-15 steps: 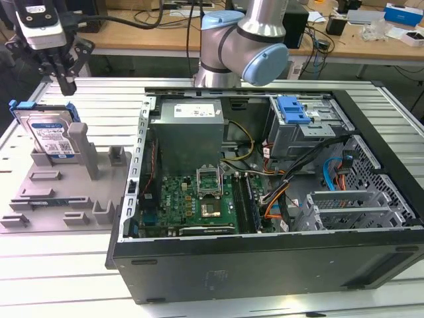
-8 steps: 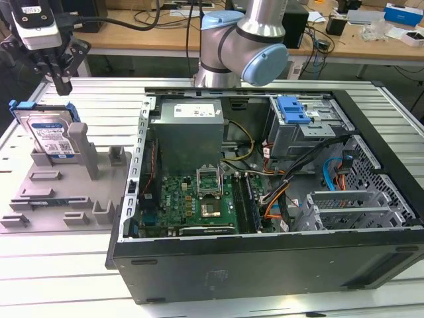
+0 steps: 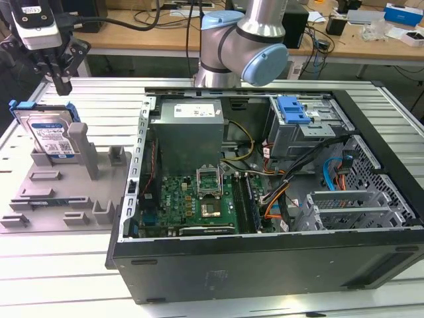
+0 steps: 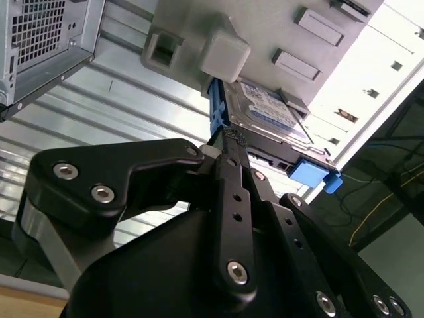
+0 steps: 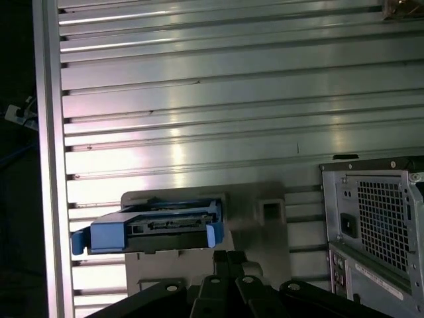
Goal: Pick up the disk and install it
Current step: 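Pick up the disk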
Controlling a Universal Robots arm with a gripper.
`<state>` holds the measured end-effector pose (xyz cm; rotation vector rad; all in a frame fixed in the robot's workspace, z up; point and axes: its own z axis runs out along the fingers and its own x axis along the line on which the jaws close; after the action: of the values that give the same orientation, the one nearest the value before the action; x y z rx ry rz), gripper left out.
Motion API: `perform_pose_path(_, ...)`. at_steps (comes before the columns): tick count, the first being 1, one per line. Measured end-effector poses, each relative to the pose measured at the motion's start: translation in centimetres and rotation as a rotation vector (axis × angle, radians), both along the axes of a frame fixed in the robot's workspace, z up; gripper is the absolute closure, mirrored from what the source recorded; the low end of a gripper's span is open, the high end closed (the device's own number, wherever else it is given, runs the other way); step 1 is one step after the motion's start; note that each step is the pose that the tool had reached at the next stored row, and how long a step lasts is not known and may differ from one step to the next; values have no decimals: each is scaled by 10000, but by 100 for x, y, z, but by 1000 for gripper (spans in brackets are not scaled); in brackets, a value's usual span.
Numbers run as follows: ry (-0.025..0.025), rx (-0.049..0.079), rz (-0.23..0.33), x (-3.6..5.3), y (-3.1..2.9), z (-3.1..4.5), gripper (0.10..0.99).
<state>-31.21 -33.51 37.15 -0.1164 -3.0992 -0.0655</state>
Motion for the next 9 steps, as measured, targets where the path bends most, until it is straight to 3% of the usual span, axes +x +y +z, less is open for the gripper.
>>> perform_pose_path(9, -1, 3, 1845, 0, 0, -2, 980)
